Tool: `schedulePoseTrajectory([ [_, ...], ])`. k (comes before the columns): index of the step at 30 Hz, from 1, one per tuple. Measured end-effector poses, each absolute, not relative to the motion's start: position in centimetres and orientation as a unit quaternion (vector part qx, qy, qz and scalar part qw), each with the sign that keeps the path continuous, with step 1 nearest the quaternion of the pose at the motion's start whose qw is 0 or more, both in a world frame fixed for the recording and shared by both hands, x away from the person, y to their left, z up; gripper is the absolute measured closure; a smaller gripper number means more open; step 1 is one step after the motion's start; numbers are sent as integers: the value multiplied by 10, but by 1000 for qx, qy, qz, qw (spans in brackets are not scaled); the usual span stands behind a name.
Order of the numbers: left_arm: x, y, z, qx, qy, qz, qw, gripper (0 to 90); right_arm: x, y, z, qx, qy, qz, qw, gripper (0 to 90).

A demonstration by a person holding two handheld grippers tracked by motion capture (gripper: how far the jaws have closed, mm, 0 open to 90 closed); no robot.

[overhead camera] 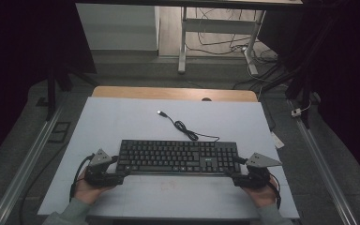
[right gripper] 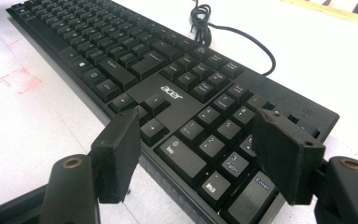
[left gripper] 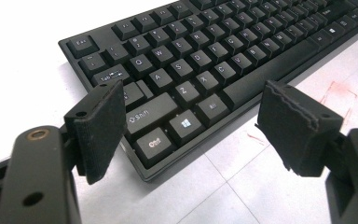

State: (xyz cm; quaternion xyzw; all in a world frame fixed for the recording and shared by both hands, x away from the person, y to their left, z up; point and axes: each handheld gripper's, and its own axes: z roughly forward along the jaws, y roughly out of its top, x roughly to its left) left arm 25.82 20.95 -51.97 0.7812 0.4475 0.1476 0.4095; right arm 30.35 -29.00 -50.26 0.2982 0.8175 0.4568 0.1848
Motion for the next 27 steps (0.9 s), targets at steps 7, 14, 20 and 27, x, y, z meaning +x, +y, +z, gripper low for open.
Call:
schedulePoseTrajectory([
  [7, 259, 209, -519, 780, 449, 152, 410, 240, 303, -290, -504, 296, 818, 457, 186, 329],
  [14, 259, 208, -519, 781, 447, 152, 408, 240, 302, -290, -503, 298, 817, 455, 193, 329],
  [20, 260, 209, -519, 779, 450, 153, 409, 242, 301, -289, -503, 297, 817, 455, 193, 329],
  [27, 259, 210, -517, 777, 452, 156, 410, 247, 302, -289, -502, 294, 816, 462, 187, 331],
])
